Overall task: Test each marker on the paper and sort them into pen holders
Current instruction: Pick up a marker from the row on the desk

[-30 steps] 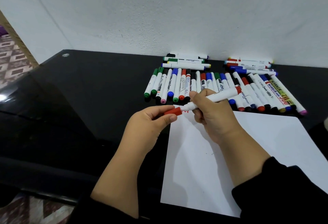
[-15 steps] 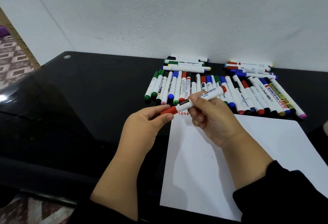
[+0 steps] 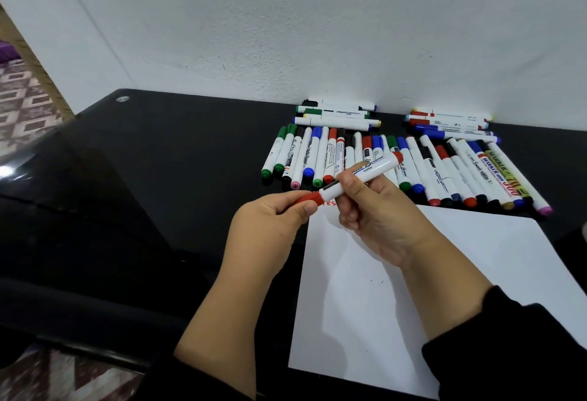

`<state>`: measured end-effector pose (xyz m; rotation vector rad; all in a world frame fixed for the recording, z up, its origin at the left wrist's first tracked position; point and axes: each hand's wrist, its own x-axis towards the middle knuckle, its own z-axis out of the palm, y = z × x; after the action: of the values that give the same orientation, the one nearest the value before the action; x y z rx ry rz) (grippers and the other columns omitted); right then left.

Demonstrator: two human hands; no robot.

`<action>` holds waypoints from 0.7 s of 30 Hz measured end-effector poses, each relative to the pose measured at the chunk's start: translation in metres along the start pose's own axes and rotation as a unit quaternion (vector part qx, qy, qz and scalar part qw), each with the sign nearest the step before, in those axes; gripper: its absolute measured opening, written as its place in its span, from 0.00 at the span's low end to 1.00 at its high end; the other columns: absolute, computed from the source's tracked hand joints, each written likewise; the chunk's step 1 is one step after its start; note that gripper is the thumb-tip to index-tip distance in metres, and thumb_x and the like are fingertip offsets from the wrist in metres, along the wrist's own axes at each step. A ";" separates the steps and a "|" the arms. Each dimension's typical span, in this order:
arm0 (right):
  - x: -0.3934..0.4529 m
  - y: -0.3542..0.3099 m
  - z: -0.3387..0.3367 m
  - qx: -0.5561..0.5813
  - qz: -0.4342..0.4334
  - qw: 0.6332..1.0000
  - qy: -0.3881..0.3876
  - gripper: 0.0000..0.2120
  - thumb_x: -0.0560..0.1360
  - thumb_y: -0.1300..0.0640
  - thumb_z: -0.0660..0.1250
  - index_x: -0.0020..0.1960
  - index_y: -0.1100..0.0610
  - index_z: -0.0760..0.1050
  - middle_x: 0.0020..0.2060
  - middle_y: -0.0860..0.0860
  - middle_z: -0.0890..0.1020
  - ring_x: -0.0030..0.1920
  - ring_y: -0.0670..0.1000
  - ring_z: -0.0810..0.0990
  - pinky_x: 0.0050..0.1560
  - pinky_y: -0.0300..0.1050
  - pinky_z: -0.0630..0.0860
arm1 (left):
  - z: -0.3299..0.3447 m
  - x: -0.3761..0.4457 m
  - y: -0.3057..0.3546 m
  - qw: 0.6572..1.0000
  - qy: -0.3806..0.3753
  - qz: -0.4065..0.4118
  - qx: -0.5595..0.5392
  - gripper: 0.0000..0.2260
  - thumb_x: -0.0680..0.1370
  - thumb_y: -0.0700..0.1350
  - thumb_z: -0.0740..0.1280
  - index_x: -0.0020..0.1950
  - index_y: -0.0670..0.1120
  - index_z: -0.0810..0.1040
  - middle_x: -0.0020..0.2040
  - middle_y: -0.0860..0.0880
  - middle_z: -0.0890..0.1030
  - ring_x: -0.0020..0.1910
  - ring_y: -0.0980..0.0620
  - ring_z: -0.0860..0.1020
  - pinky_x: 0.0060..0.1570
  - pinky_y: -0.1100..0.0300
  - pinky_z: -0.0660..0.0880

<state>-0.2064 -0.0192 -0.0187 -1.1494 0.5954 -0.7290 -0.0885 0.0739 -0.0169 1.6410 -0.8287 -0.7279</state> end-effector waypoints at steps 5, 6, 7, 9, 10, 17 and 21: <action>-0.001 -0.003 0.003 -0.005 0.020 1.000 0.010 0.06 0.77 0.58 0.61 0.43 0.59 0.70 0.24 0.50 0.70 0.26 0.46 0.63 0.28 0.38 0.60 | 0.000 0.000 0.003 0.999 0.015 -0.004 0.030 0.06 0.76 0.45 0.68 0.47 0.56 0.82 0.38 0.58 0.80 0.37 0.61 0.77 0.34 0.72 0.72; -0.001 -0.004 0.004 -0.009 0.028 0.999 0.017 0.07 0.78 0.58 0.62 0.42 0.59 0.71 0.24 0.50 0.70 0.26 0.46 0.63 0.28 0.37 0.60 | 0.000 0.000 0.004 0.999 0.022 -0.003 0.038 0.06 0.76 0.46 0.68 0.50 0.55 0.82 0.39 0.58 0.80 0.38 0.61 0.76 0.35 0.72 0.72; -0.001 -0.005 0.006 -0.014 0.037 0.999 0.027 0.08 0.78 0.57 0.62 0.42 0.59 0.72 0.24 0.51 0.71 0.26 0.46 0.64 0.27 0.37 0.60 | 0.000 0.001 0.004 0.999 0.027 -0.004 0.043 0.07 0.76 0.46 0.67 0.52 0.54 0.82 0.40 0.58 0.80 0.38 0.61 0.76 0.34 0.72 0.71; 0.000 -0.009 0.008 -0.026 0.057 0.996 0.057 0.08 0.78 0.57 0.64 0.43 0.60 0.74 0.25 0.51 0.73 0.26 0.46 0.65 0.27 0.37 0.62 | 0.000 0.001 0.005 0.998 0.035 -0.009 0.050 0.08 0.76 0.46 0.67 0.54 0.53 0.82 0.42 0.59 0.80 0.38 0.62 0.75 0.32 0.75 0.70; -0.001 -0.012 0.010 -0.029 0.066 0.995 0.072 0.08 0.77 0.56 0.65 0.43 0.60 0.74 0.25 0.51 0.74 0.26 0.46 0.66 0.27 0.37 0.63 | 0.001 0.001 0.006 0.998 0.038 -0.011 0.058 0.09 0.76 0.47 0.67 0.55 0.53 0.81 0.44 0.59 0.80 0.38 0.63 0.74 0.33 0.74 0.70; -0.011 -0.032 -0.003 -0.127 0.038 0.950 0.282 0.18 0.74 0.54 0.71 0.60 0.55 0.69 0.43 0.54 0.78 0.33 0.47 0.69 0.33 0.39 0.68 | -0.004 -0.001 0.014 0.994 0.041 -0.029 0.097 0.10 0.75 0.51 0.68 0.56 0.56 0.80 0.39 0.57 0.79 0.31 0.59 0.71 0.22 0.73 0.65; -0.033 -0.033 -0.008 -0.497 -0.148 0.838 0.172 0.16 0.75 0.60 0.69 0.62 0.51 0.75 0.46 0.47 0.69 0.42 0.44 0.68 0.39 0.22 0.65 | 0.003 -0.012 0.023 0.995 0.003 -0.028 0.093 0.08 0.75 0.50 0.69 0.53 0.56 0.81 0.38 0.60 0.79 0.33 0.61 0.74 0.26 0.75 0.66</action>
<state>-0.2395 -0.0060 0.0119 -2.1308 1.1940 -0.9284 -0.1009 0.0786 0.0051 1.8376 -0.8716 -0.7013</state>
